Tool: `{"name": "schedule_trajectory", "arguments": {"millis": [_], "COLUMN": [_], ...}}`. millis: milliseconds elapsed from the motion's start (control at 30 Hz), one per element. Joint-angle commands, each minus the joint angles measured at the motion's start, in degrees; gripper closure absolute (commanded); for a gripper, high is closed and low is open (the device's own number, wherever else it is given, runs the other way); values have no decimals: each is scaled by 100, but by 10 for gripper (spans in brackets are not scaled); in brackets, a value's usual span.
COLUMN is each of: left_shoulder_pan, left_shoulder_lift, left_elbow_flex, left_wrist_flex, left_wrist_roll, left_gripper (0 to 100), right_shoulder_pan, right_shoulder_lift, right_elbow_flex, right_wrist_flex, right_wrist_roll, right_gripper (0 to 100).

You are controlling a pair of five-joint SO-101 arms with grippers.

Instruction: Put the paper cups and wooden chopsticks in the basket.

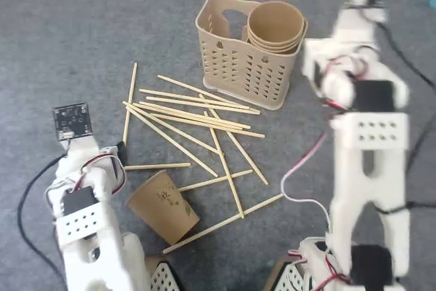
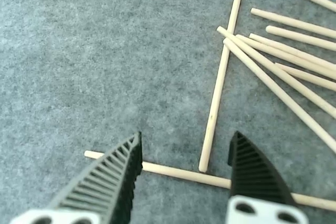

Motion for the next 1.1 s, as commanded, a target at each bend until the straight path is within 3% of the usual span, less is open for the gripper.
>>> {"name": "schedule_trajectory", "arguments": {"millis": [0, 167, 367, 533, 667, 1067], "left_shoulder_pan": [-9, -9, -9, -9, -9, 0], "left_shoulder_lift": [-88, -88, -88, -88, -88, -88], "left_elbow_flex": [-40, -40, -31, -31, -31, -31], "left_wrist_flex": [-132, -132, -132, -132, -132, -229], "left_wrist_roll": [-70, -70, -70, -70, -70, -70], "left_gripper": [750, 750, 750, 750, 750, 750], "right_shoulder_pan": [910, 1815, 2510, 2607, 2633, 2747], "right_shoulder_lift": [-585, -312, 831, 2018, 2862, 5569], "right_elbow_flex": [-193, -123, 79, 70, -176, -2338], "right_wrist_flex": [163, 101, -681, -1446, -1842, -1473], "right_wrist_roll": [-18, 360, 580, 721, 967, 651], "right_gripper": [989, 990, 990, 987, 909, 890]}}
